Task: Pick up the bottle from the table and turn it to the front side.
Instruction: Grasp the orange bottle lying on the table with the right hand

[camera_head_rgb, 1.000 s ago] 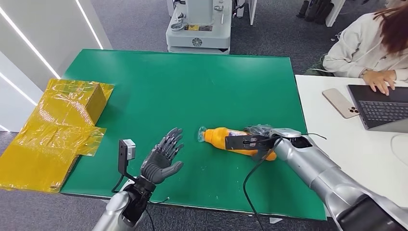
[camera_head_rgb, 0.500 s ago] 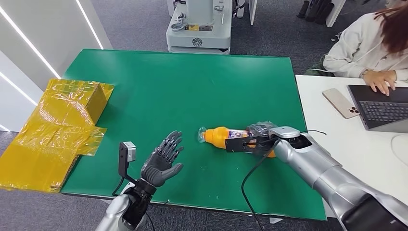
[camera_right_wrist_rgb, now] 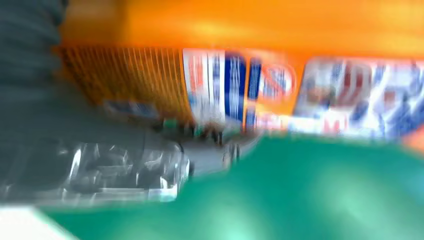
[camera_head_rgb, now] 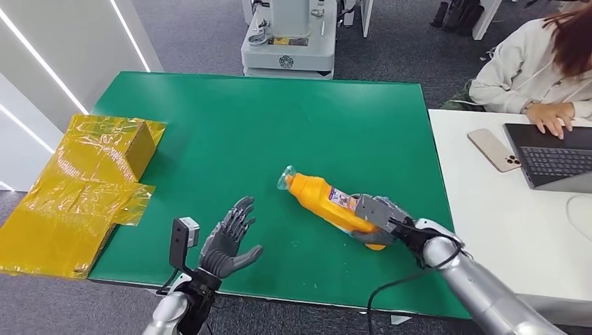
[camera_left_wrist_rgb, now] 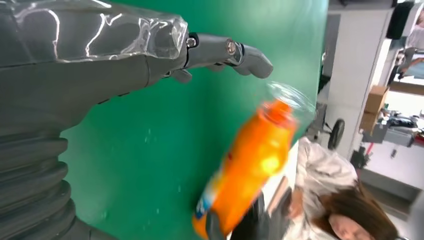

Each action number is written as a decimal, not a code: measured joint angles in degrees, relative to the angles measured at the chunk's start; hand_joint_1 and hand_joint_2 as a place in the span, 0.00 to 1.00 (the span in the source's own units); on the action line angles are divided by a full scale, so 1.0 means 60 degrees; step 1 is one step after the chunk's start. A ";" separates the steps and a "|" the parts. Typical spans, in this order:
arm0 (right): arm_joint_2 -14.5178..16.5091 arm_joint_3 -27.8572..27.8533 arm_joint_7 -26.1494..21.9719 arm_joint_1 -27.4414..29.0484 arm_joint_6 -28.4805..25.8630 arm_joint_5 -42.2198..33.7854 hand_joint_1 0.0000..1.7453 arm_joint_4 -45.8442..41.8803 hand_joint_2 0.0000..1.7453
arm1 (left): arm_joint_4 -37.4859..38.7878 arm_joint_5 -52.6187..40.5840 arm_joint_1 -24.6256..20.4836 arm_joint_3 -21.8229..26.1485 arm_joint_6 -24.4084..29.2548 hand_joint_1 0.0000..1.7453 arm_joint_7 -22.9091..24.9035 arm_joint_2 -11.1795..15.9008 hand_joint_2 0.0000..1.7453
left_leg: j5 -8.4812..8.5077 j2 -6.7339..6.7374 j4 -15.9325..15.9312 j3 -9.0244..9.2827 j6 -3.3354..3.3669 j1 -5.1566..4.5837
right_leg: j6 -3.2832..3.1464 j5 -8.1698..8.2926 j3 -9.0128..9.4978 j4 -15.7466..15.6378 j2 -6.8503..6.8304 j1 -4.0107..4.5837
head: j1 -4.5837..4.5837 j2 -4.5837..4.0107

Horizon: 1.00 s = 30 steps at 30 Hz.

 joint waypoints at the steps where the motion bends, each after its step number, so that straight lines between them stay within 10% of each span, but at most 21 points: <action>1: 0.0041 -0.0272 -0.0129 0.0337 -0.0255 -0.0029 1.00 -0.0236 1.00 | -0.0042 -0.0158 -0.0039 0.0004 0.0112 0.00 -0.0019 0.0018 1.00 | 0.0000 -0.0002 0.0000 -0.0001 0.0000 0.0001 | 0.0000 0.0000 0.0000 0.0001 -0.0002 0.0001 | 0.0000 0.0000; 14: 0.0632 -0.2381 -0.0867 0.2522 -0.1242 0.0141 1.00 -0.2065 1.00 | -0.0232 -0.0944 -0.0936 -0.0052 0.0124 0.00 -0.0246 0.0549 1.00 | 0.0004 0.0000 -0.0002 -0.0012 0.0000 -0.0002 | -0.0001 0.0000 -0.0013 0.0006 -0.0001 0.0003 | 0.0002 0.0001; 30: 0.2649 -0.1927 -0.1317 0.0112 -0.2417 0.1155 1.00 -0.0563 1.00 | 0.1969 0.2165 -0.5223 -0.0882 -0.2009 0.00 0.1481 0.0369 1.00 | 0.0028 0.0003 0.0011 -0.0012 -0.0022 0.0001 | -0.0007 0.0018 -0.0021 0.0022 0.0008 0.0002 | 0.0000 0.0001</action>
